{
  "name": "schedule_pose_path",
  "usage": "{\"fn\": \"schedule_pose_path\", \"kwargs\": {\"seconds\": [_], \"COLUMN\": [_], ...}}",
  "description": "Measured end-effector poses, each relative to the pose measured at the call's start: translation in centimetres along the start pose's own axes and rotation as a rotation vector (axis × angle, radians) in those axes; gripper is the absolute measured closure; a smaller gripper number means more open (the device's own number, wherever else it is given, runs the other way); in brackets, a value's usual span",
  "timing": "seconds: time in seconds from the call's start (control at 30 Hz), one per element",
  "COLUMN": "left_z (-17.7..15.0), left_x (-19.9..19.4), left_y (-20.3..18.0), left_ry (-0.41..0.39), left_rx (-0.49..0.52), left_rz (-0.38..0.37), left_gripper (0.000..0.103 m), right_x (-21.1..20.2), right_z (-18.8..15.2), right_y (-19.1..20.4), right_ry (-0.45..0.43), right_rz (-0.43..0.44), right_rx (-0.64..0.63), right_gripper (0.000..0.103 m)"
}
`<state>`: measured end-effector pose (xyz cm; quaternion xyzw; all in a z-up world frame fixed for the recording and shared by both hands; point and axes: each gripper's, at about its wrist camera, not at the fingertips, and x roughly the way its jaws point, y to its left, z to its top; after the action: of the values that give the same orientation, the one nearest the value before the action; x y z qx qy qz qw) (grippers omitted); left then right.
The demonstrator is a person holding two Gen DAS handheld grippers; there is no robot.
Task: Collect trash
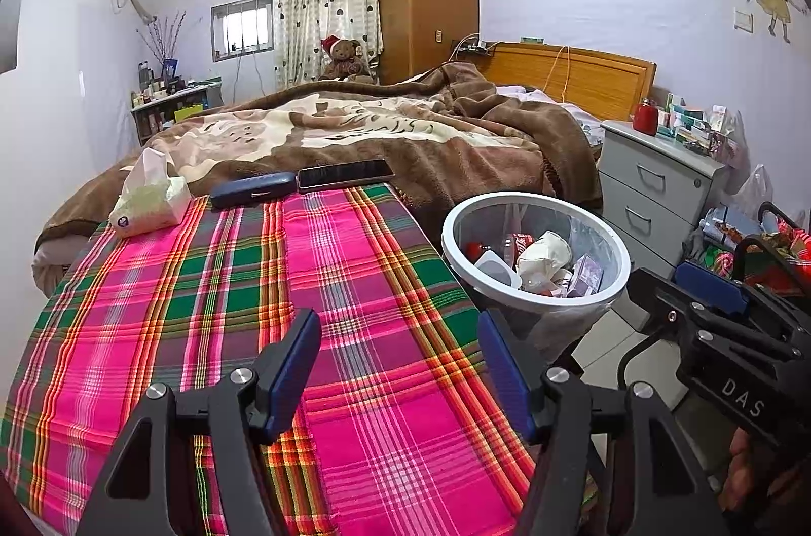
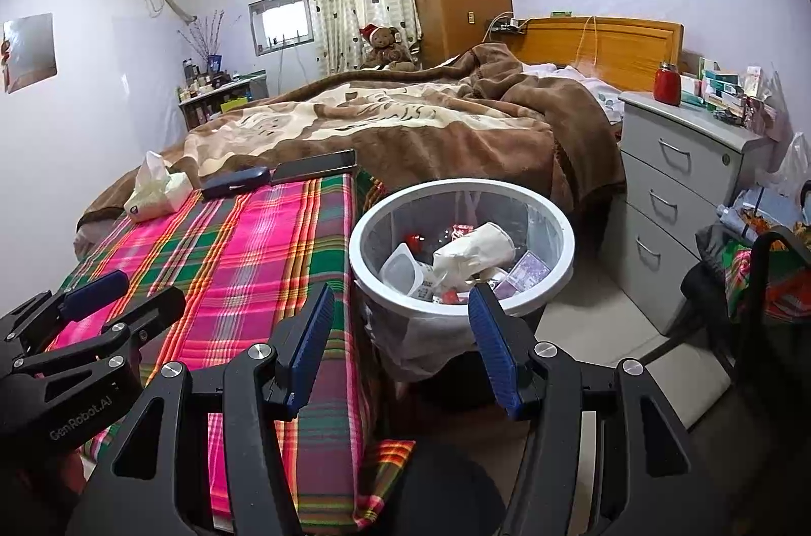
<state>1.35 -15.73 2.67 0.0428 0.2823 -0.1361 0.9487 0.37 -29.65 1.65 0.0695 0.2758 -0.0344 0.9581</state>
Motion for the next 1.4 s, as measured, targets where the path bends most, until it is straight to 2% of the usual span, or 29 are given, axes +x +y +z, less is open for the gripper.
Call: {"fn": "schedule_pose_path", "kwargs": {"seconds": [1.4], "left_z": [-0.52], "left_x": [-0.37], "left_y": [0.6], "left_ry": [0.0], "left_rx": [-0.011], "left_rz": [0.005], "left_gripper": [0.039], "right_x": [-0.35], "right_z": [-0.22], "right_y": [0.19], "right_ry": [0.004], "right_rz": [-0.002], "right_rx": [0.002], "right_gripper": [0.046]}}
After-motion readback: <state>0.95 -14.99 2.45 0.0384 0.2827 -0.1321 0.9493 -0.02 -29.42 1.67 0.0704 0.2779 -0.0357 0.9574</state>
